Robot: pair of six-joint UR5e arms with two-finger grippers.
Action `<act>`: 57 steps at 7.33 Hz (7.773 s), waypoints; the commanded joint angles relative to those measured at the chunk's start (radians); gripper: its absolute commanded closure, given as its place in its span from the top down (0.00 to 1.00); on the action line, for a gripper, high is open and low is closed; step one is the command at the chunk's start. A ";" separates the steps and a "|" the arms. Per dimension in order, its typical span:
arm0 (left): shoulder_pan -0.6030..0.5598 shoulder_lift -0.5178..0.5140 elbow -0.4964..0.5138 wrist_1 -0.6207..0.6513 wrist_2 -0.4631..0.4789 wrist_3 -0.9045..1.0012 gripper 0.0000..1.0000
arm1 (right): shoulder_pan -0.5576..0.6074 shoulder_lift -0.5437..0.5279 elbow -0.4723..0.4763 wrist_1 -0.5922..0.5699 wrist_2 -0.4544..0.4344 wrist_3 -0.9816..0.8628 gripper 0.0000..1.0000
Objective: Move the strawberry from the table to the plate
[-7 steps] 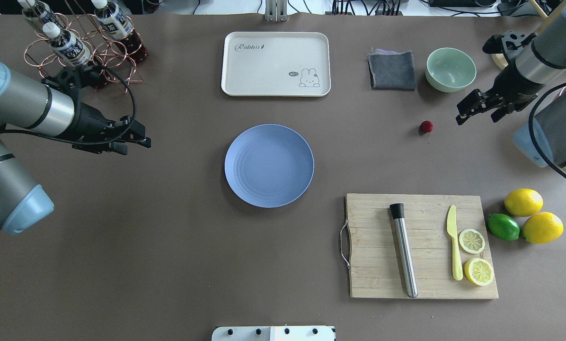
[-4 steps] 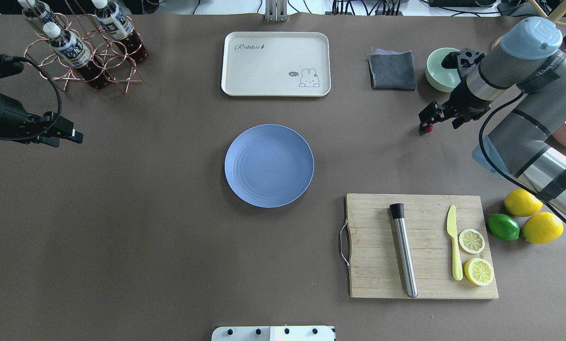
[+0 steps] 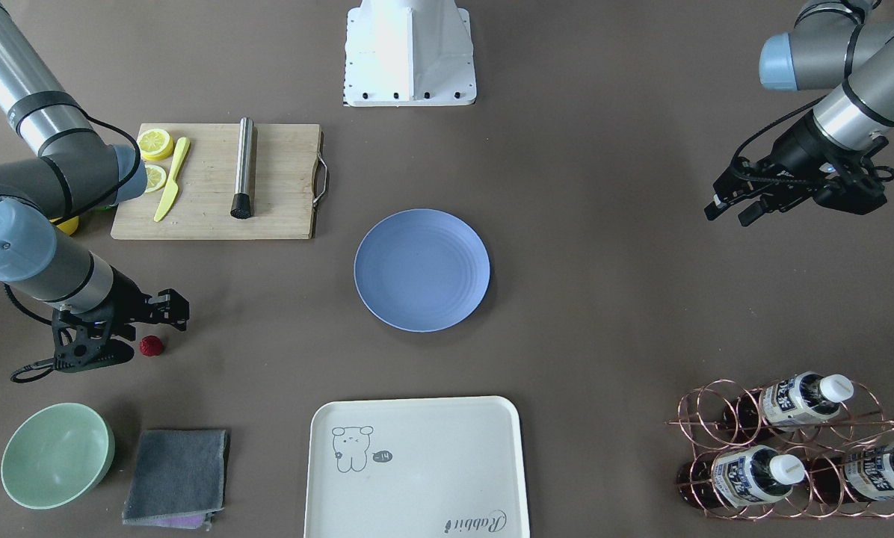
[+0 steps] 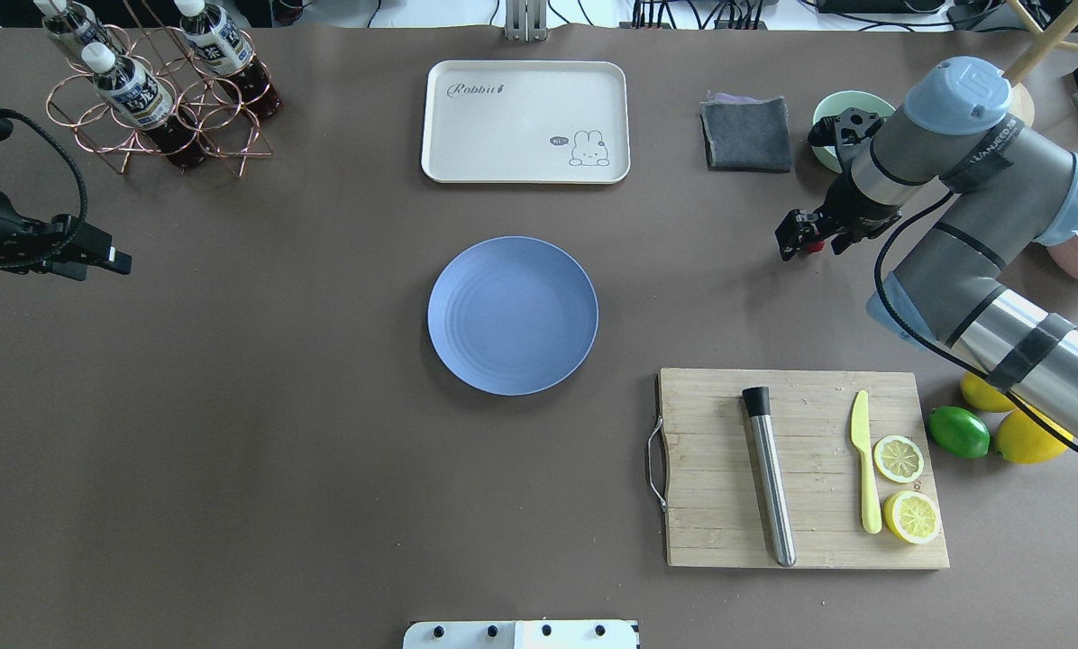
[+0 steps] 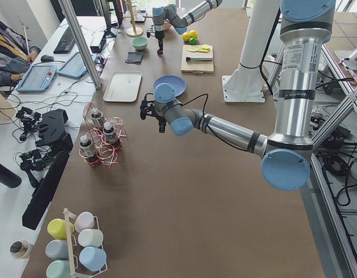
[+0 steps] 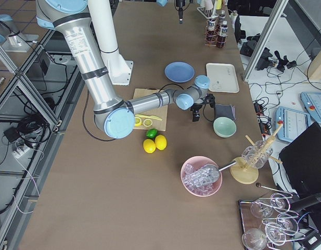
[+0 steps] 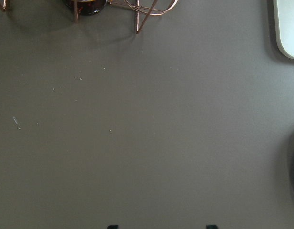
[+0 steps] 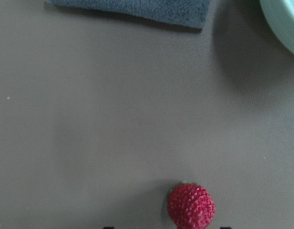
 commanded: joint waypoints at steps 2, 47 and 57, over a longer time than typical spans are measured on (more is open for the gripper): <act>0.000 0.001 0.004 0.000 0.001 -0.001 0.69 | -0.003 0.019 -0.034 0.000 -0.057 -0.048 0.71; -0.571 -0.013 -0.126 0.893 -0.015 1.113 0.94 | 0.847 -0.302 0.320 -0.707 0.179 -1.082 1.00; -0.579 -0.007 -0.201 0.914 -0.019 1.110 0.97 | 0.805 -0.366 0.390 -0.707 0.181 -1.068 1.00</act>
